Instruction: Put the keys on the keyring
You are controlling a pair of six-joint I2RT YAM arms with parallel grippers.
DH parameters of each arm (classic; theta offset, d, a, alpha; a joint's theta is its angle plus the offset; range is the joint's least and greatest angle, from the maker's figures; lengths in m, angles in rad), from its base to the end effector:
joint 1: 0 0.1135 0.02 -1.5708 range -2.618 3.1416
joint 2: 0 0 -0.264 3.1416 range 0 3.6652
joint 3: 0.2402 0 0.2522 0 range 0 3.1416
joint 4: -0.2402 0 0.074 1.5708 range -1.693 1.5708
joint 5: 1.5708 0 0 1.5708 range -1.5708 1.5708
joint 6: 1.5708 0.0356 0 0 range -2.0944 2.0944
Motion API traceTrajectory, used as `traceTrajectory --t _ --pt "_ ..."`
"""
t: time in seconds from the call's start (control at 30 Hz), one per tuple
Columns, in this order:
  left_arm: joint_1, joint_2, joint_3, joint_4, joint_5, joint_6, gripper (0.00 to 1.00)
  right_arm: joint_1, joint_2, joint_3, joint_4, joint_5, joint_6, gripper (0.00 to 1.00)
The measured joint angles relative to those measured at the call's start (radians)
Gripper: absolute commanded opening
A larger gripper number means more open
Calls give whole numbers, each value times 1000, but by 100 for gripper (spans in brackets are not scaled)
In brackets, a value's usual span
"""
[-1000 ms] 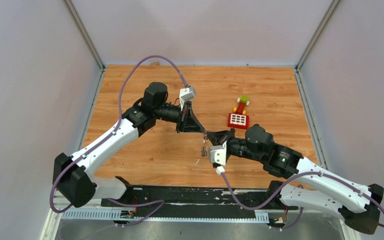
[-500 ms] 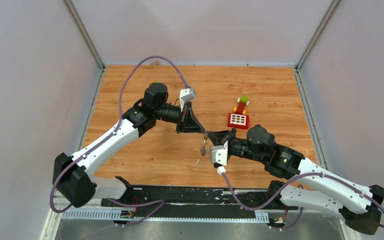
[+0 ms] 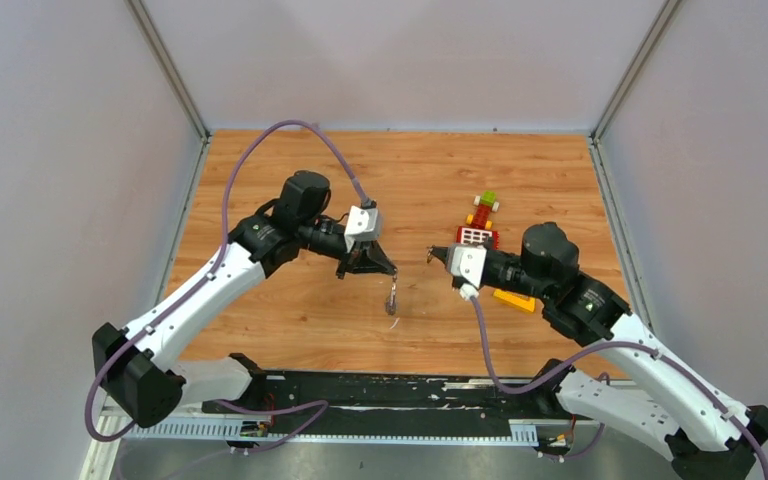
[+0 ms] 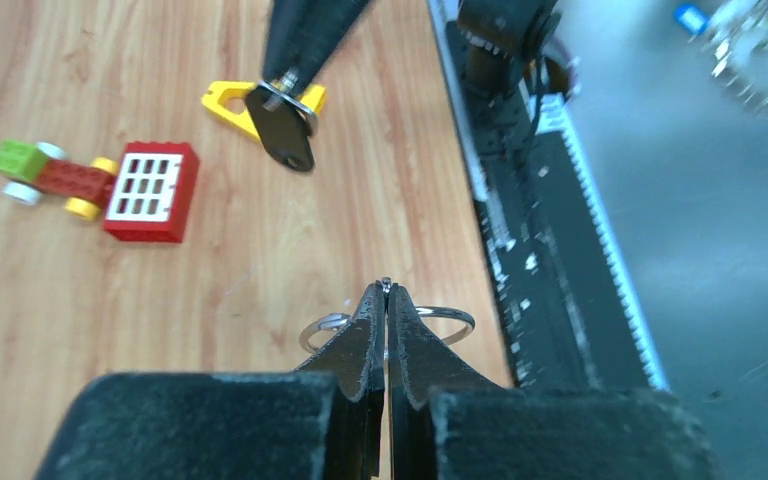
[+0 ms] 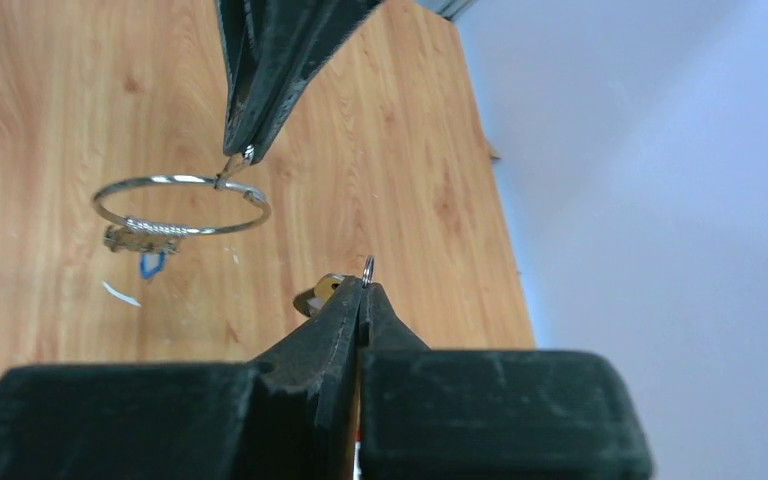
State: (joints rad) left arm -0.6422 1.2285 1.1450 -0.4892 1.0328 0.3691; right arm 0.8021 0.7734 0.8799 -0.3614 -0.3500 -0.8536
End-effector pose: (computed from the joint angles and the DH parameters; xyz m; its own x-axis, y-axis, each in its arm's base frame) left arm 0.1883 -0.1790 0.3516 -0.0855 0.2948 -0.9517 0.9818 -0.1376 -0.1308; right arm 0.1110 0.1323 0.3565 0.5675 -0.4315 -0.7012 -0.7275 0.1359 -0.6725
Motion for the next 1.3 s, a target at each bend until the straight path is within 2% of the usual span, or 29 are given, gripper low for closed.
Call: traceTrajectory --t 0.2,0.4,0.53,0.83,1.3 --pt "-2 -65 -1 -102 -79 330 0 -120 125 110 -26 -216 235 0" --pt "-4 -93 -19 -119 -133 494 0 -252 268 123 -10 -498 500 0" --pt "-5 -111 -53 -121 -169 581 0 -294 365 112 36 -634 638 0" --pt "-29 -165 -136 -95 -189 657 0 -295 489 74 222 -839 888 0" --pt "-57 -188 -203 -5 -195 615 0 -295 646 16 520 -924 1173 0"
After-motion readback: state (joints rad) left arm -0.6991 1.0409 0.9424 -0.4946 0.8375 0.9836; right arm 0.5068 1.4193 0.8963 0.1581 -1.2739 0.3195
